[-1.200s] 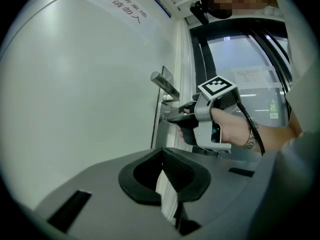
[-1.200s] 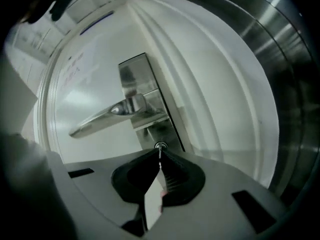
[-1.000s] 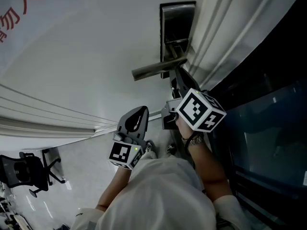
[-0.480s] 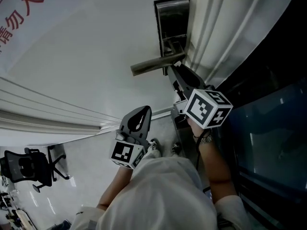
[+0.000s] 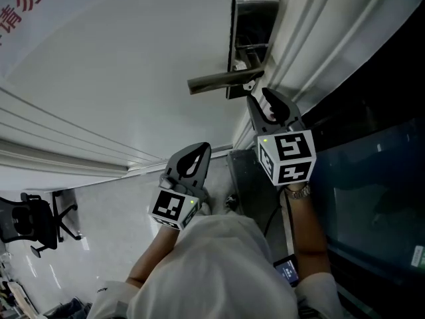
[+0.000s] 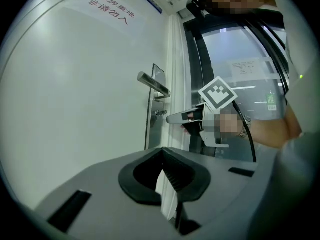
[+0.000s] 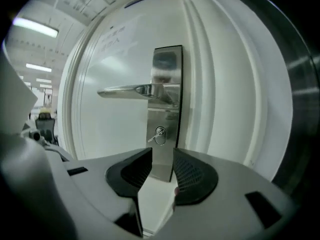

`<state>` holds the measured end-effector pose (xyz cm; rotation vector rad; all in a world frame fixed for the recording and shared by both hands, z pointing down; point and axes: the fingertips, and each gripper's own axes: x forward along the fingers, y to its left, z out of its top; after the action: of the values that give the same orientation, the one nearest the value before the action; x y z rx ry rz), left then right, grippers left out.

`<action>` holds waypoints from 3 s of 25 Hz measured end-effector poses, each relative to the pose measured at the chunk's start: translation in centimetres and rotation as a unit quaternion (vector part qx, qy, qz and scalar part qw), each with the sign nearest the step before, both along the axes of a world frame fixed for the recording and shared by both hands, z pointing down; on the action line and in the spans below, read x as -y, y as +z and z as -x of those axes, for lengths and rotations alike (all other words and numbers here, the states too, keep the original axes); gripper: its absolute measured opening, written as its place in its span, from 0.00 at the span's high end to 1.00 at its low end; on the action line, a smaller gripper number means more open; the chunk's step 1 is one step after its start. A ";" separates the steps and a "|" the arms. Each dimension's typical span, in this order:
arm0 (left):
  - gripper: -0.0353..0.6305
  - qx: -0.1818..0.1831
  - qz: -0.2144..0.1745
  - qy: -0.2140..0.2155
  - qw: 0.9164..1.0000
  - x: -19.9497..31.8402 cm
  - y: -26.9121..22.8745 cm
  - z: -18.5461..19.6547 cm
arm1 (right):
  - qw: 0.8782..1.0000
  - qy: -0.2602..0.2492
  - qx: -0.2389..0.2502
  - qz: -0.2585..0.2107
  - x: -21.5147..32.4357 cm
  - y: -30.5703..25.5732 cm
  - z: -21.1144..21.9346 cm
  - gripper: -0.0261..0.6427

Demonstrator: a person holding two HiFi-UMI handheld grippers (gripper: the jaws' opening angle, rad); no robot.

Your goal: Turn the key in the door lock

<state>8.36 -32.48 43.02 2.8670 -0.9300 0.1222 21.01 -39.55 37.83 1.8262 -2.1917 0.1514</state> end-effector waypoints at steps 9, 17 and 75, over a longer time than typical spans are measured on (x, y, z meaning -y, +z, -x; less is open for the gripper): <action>0.94 -0.038 0.006 -0.004 0.999 0.2 -0.2 0.4 | 0.929 0.026 -0.367 -0.039 0.2 -1.3 0.4 0.80; 0.94 -0.074 0.016 -0.007 0.997 0.7 -0.5 1.8 | 0.815 0.007 -0.577 -0.057 0.9 -1.4 2.1 0.80; 0.94 -0.062 0.009 0.012 0.998 1.2 -0.6 2.4 | 0.962 0.091 -0.246 -0.072 2.5 -2.0 2.2 0.95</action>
<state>5.98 -33.66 42.44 2.8320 -0.8664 -0.0438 18.79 -42.09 35.83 1.8869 -1.7278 -0.3952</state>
